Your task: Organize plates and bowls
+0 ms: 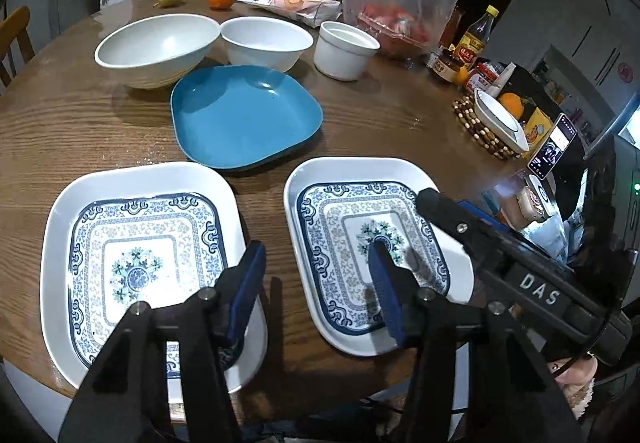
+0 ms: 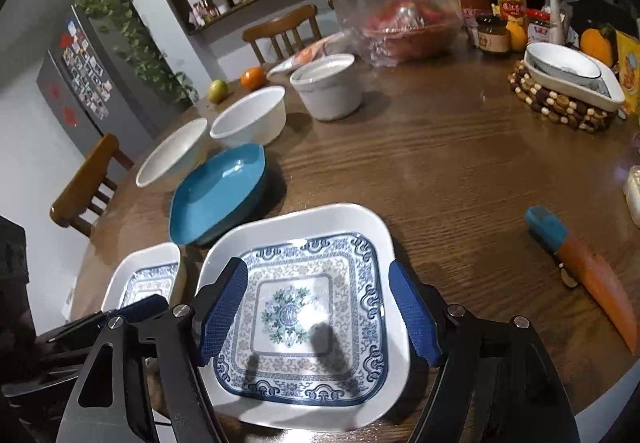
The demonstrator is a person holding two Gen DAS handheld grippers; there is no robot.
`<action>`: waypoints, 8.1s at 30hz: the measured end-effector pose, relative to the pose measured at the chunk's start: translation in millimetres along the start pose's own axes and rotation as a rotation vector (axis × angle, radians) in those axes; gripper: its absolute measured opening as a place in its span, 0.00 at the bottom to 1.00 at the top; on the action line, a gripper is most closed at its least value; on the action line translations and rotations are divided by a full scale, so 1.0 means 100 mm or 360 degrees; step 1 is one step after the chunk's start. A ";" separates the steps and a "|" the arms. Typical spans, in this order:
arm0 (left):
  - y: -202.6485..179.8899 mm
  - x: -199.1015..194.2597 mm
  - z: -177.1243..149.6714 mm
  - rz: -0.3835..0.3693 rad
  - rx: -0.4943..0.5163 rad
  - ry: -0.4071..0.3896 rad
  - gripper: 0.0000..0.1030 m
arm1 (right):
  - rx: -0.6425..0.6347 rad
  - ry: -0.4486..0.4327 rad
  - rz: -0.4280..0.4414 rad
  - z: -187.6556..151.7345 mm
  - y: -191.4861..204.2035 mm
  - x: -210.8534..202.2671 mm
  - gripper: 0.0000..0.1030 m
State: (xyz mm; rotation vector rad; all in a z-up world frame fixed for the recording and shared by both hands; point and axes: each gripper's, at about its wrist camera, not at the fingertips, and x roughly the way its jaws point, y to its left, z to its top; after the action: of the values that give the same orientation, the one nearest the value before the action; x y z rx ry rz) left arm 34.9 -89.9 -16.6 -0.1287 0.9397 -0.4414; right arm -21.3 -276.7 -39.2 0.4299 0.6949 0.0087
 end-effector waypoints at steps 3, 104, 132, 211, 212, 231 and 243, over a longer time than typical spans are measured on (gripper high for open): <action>-0.05 -0.01 -0.01 -0.0008 0.0020 -0.0008 0.49 | 0.0011 -0.0023 -0.0012 0.01 -0.04 -0.03 0.70; 1.02 -0.72 -0.15 0.0286 -0.0352 -0.0245 0.26 | -0.0279 0.0060 0.0139 -0.16 1.29 0.37 0.45; 1.18 -0.65 -0.24 0.0334 -0.0363 -0.0145 0.29 | -0.0384 0.0137 0.0059 -0.30 1.47 0.51 0.45; 0.86 -0.71 -0.10 0.0280 -0.0236 -0.0191 0.67 | -0.0313 0.0077 0.0081 -0.17 1.23 0.35 0.53; 0.85 -0.70 -0.09 0.0279 -0.0234 -0.0190 0.67 | -0.0309 0.0075 0.0084 -0.16 1.22 0.35 0.55; 0.76 -0.63 0.35 0.0234 -0.0249 -0.0176 0.77 | -0.0239 -0.0036 0.0151 0.39 1.02 0.19 0.78; 0.75 -0.44 0.75 0.0197 -0.0345 -0.0085 0.76 | -0.0161 0.0063 0.0220 0.92 0.90 0.39 0.80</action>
State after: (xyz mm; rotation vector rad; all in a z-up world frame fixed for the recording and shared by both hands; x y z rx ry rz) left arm 95.7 -9.6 38.6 -0.2766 0.9359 -0.2199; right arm 78.4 -223.6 34.9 0.3805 0.6992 0.1824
